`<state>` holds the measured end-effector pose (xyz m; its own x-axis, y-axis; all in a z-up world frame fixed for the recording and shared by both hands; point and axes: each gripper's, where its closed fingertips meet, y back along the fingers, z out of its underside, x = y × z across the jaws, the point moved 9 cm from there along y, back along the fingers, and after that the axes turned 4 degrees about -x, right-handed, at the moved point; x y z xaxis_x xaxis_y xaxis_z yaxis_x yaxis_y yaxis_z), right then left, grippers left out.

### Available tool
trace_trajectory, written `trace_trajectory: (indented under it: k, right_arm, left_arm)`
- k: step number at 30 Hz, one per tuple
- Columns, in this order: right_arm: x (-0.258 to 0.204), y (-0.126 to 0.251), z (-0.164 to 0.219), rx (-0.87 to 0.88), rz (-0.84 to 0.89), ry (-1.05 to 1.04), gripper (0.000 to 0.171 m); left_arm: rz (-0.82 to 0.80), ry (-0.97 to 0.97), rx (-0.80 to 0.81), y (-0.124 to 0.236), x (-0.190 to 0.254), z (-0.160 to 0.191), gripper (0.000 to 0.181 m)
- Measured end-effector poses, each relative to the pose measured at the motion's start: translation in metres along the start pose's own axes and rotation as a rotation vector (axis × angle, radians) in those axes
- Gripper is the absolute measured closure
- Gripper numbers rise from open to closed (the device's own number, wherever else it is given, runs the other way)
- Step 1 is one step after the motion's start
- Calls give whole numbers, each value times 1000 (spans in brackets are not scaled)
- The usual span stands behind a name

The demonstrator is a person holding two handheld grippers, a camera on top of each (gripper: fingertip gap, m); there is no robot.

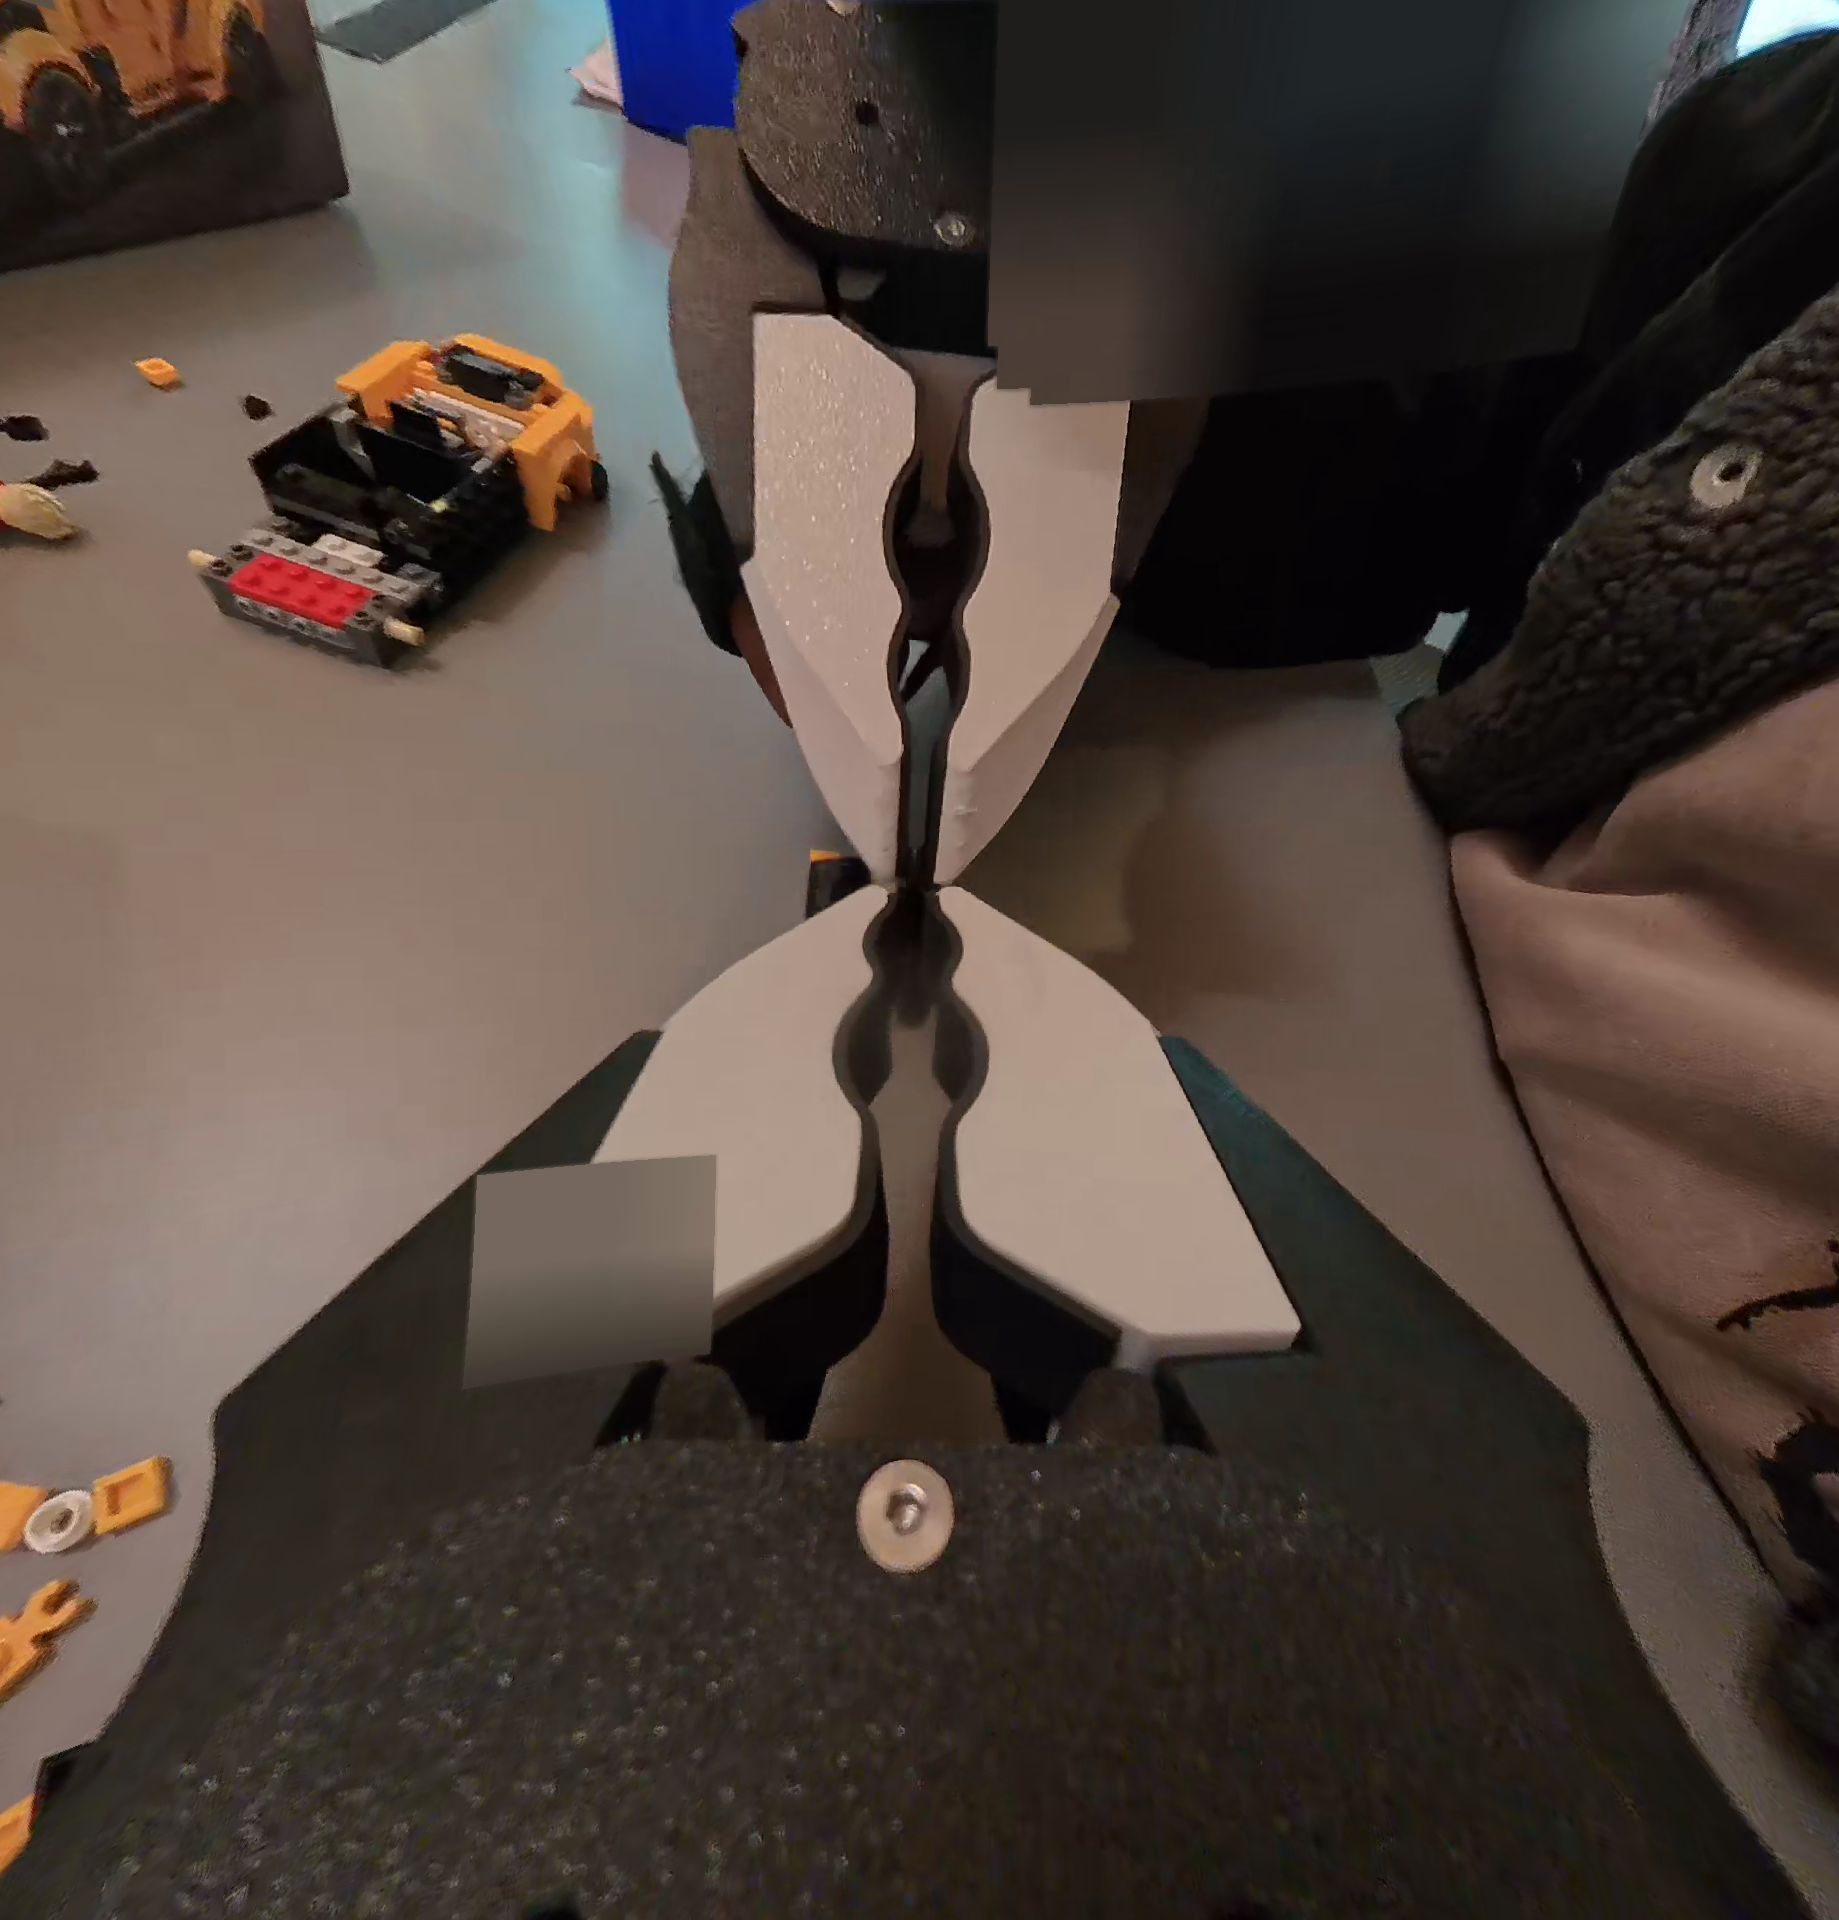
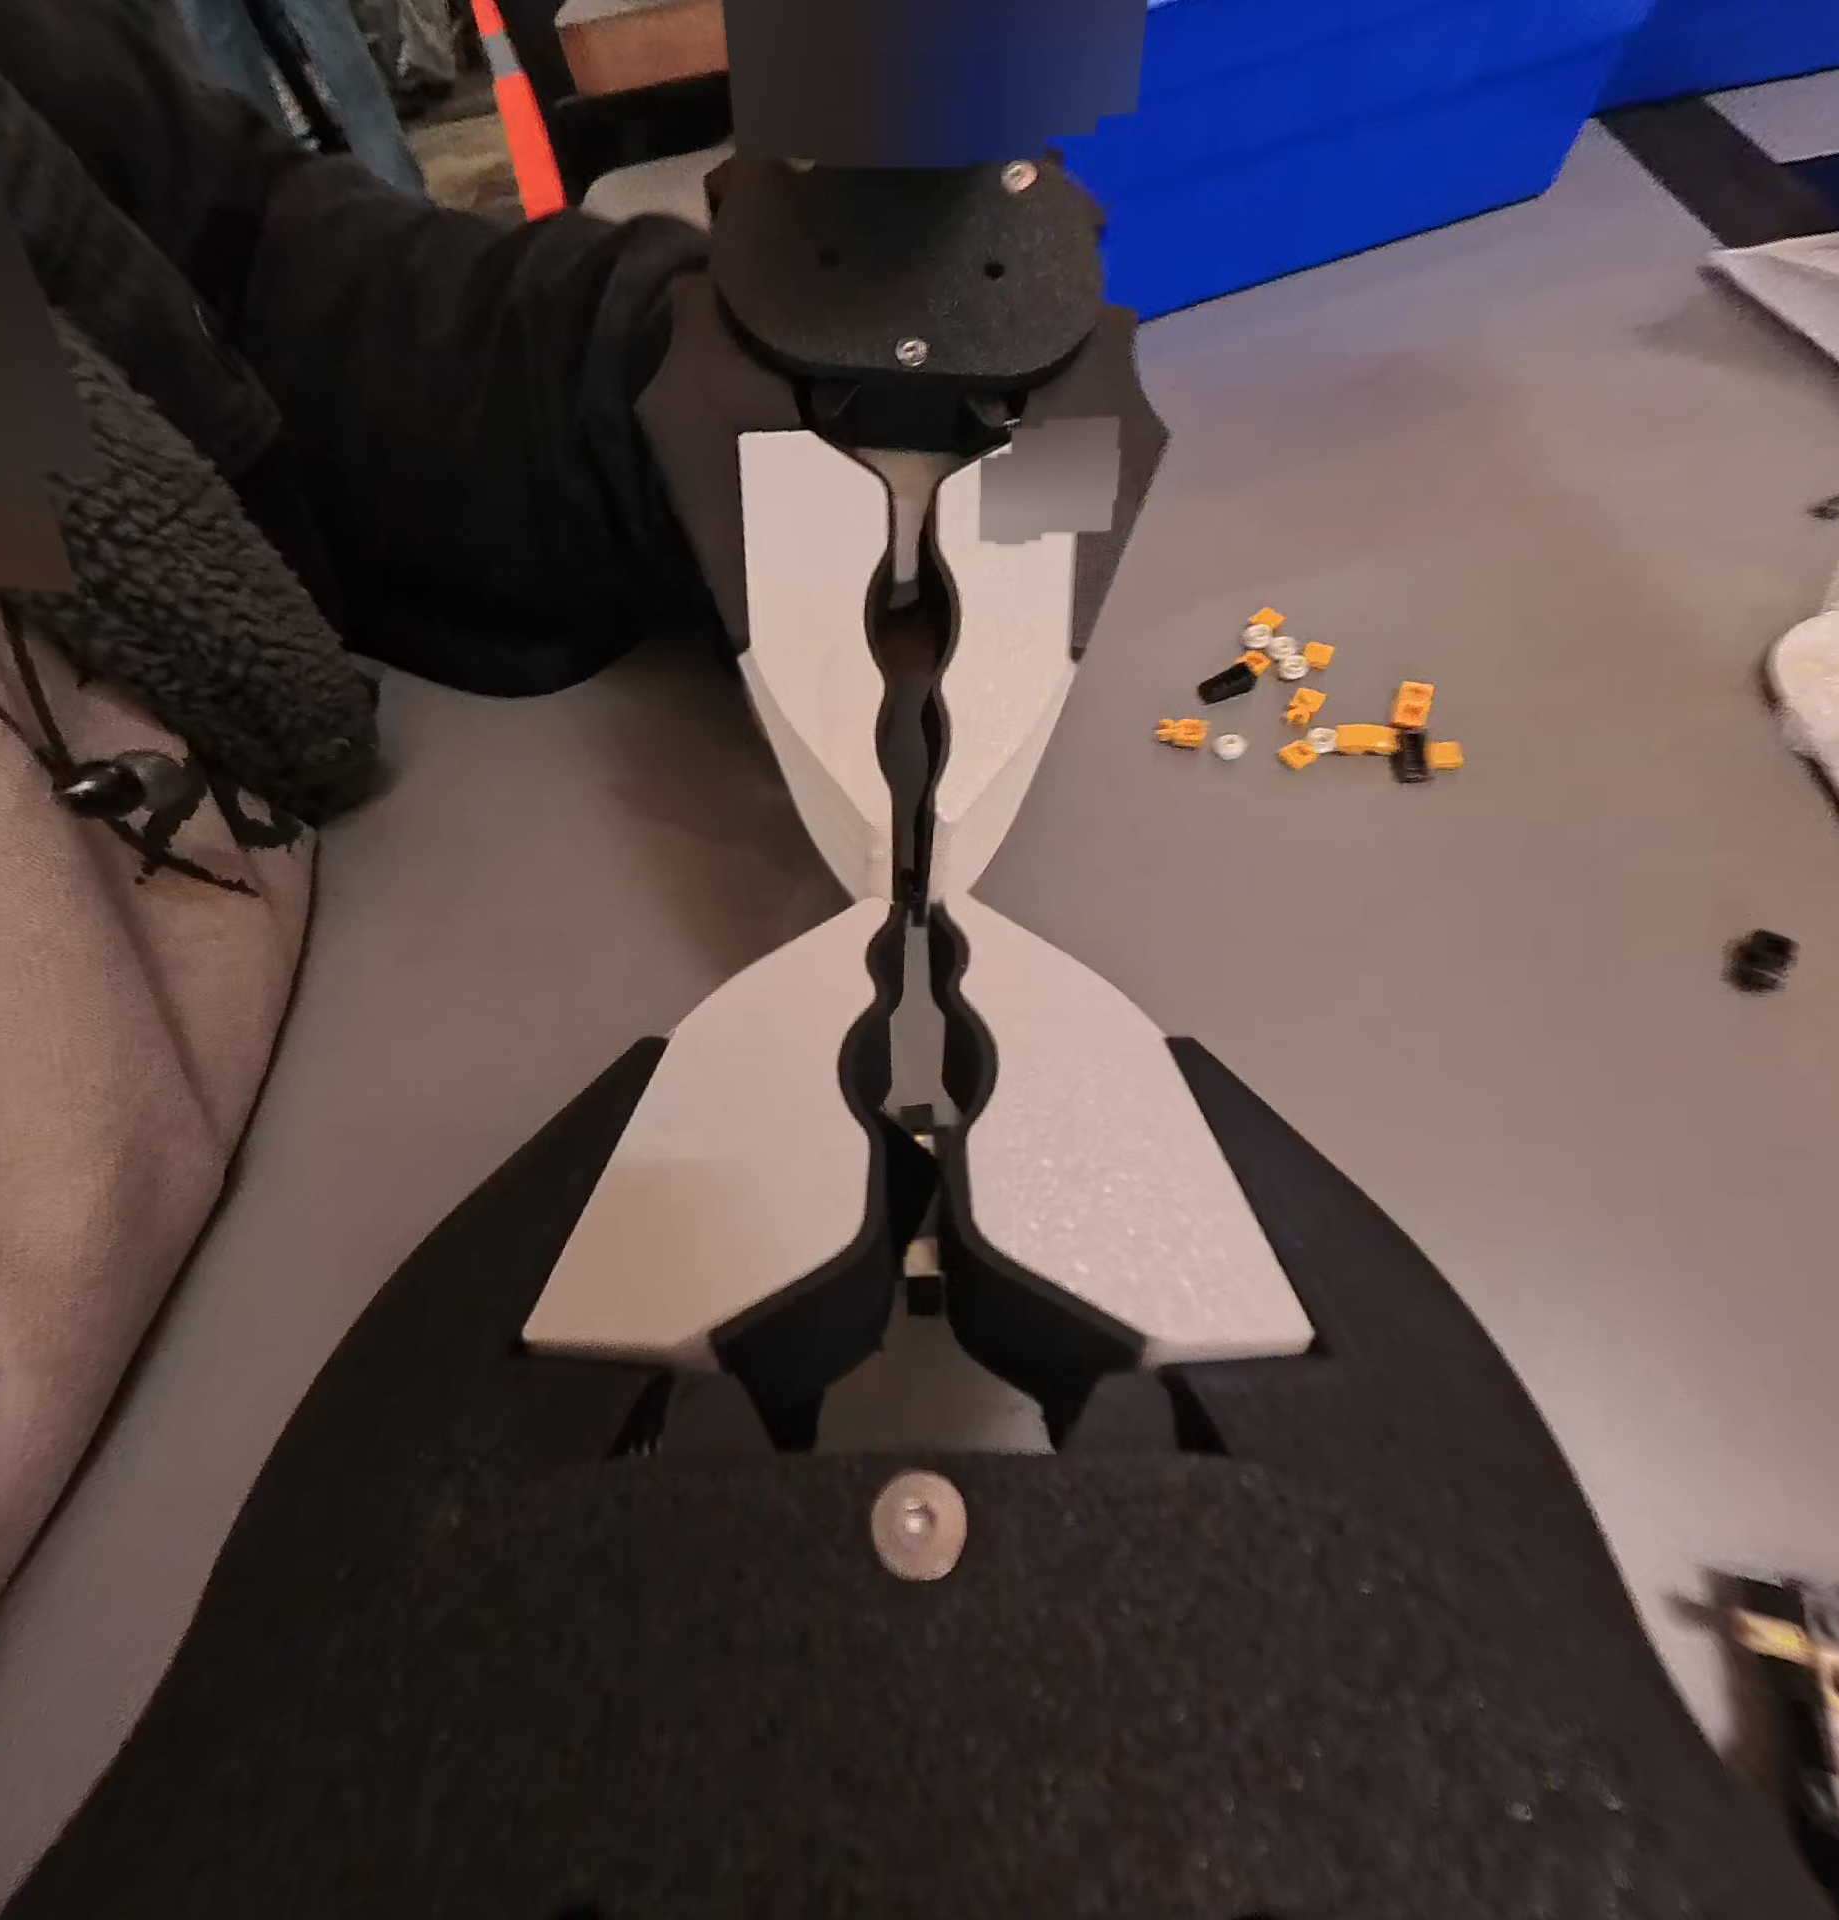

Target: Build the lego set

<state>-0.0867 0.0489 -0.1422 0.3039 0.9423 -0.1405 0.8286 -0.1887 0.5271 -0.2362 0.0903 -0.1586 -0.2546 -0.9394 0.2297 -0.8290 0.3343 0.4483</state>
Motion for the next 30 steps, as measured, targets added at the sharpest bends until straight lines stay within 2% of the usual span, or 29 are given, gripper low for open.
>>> trace_trajectory:
  k: [4,7,14,21,24,27,30]
  right_arm:
    - [33,17,-2,9,168,-121,158]
    - [75,17,2,-95,364,-217,158]
    - [137,-26,0,-365,503,-207,155]
    - [166,-50,-4,-430,465,-225,155]
    - [164,-52,-4,-435,430,-179,164]
    - [142,-46,-3,-470,330,-84,164]
    - [89,-28,-3,-521,211,139,165]
  left_arm:
    - [-93,71,47,8,-13,1,179]
    - [-162,152,88,14,-24,4,179]
    - [-204,238,111,19,-35,10,179]
    - [-196,248,100,19,-37,12,179]
    - [-193,254,97,19,-37,13,179]
    - [-187,257,83,17,-37,14,179]
    - [-185,257,33,14,-36,16,179]
